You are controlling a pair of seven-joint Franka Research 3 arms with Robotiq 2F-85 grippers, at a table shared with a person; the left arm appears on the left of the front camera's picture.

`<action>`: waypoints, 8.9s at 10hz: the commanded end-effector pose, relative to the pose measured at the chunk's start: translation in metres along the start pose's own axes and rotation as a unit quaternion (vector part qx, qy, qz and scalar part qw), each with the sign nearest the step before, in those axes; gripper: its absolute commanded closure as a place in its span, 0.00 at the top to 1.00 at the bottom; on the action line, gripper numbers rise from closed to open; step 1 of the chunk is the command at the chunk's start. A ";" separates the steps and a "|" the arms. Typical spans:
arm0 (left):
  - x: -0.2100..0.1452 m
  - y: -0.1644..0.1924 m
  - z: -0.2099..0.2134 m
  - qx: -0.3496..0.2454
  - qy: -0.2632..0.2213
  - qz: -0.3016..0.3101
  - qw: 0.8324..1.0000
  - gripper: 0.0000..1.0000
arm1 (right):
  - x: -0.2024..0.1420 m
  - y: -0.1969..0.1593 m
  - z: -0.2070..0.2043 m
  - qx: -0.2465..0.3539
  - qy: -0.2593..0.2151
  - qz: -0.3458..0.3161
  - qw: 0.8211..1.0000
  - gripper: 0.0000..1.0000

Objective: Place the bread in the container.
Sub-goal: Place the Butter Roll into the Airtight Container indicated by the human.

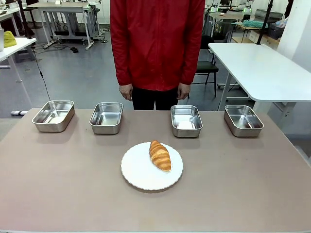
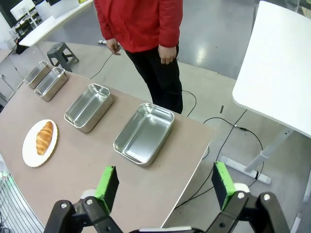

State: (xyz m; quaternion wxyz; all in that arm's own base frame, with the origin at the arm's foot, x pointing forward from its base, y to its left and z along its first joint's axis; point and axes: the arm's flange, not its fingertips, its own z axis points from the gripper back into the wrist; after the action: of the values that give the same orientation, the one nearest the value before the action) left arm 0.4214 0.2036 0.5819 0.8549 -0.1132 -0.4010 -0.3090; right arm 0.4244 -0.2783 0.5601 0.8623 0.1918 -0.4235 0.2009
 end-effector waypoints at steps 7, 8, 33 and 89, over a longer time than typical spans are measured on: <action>0.013 -0.058 0.011 0.031 0.026 0.023 0.999 1.00 | 0.012 0.045 0.012 -0.048 -0.018 -0.014 0.999 1.00; 0.013 -0.059 0.010 0.037 0.028 0.032 0.998 1.00 | 0.013 0.048 0.011 -0.048 -0.018 -0.016 0.999 1.00; 0.013 -0.052 0.015 0.040 0.031 0.030 0.998 1.00 | 0.011 0.045 0.007 -0.034 -0.018 -0.010 0.999 1.00; 0.095 -0.440 -0.355 0.115 0.243 0.381 0.885 1.00 | 0.011 0.045 0.007 -0.034 -0.018 -0.010 0.999 1.00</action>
State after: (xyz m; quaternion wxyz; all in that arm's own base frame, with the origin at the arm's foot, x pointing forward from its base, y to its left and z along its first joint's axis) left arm 0.4068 -0.3235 0.4047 0.9891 -0.0856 -0.1144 0.0353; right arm 0.4028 -0.2419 0.5789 0.8627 0.1721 -0.4430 0.1727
